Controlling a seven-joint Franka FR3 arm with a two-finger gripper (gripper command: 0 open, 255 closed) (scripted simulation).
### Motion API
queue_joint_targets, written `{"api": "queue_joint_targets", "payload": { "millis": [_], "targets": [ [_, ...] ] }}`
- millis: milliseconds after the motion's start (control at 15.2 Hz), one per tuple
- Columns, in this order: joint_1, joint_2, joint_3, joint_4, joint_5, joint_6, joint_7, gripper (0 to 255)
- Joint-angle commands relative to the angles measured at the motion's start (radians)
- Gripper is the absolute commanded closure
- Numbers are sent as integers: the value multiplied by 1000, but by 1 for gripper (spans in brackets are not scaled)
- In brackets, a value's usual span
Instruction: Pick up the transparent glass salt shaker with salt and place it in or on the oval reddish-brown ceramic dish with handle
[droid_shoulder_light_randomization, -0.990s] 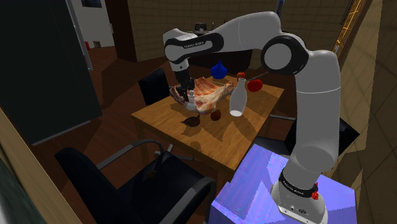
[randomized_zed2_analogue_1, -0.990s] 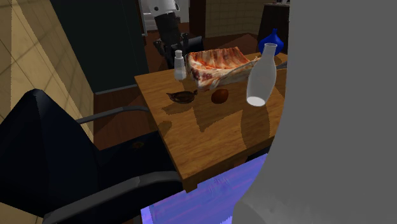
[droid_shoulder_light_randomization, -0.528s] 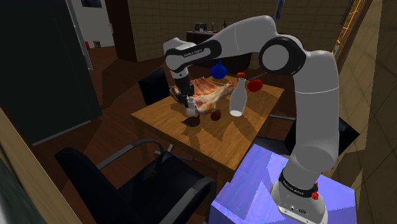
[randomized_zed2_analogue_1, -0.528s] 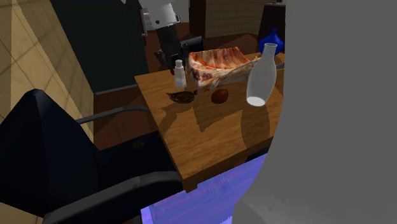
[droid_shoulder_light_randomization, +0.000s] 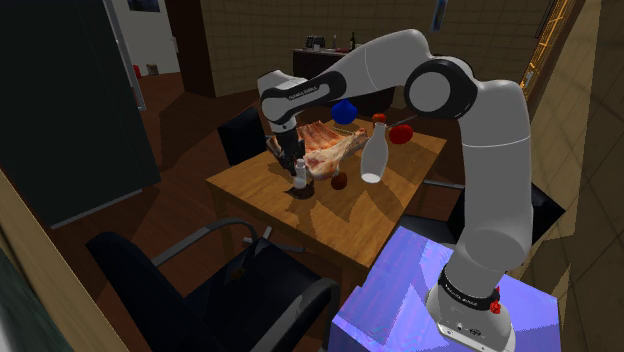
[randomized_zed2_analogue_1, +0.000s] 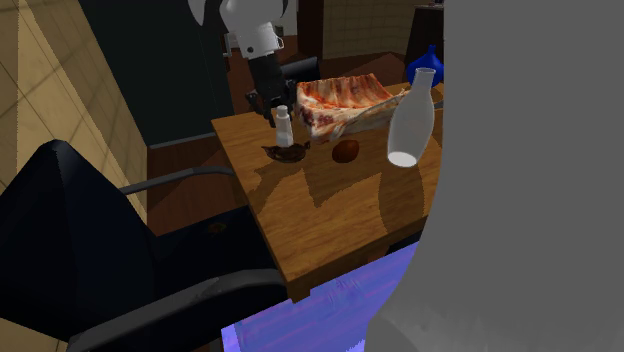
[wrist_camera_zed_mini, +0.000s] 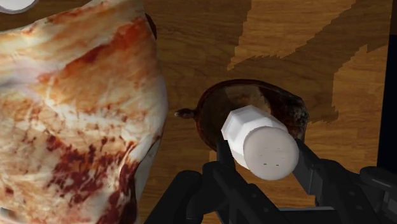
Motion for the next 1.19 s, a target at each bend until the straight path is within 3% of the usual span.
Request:
{"api": "queue_joint_targets", "payload": {
  "millis": [0,198,264,594,858,1122],
  "targets": [
    [0,0,0,-1,0,2,1,255],
    [0,0,0,-1,0,2,1,255],
    [0,0,0,-1,0,2,1,0],
    [0,0,0,-1,0,2,1,0],
    [12,16,4,146,4,-130,-6,0],
    [12,16,4,146,4,-130,-6,0]
  ]
}}
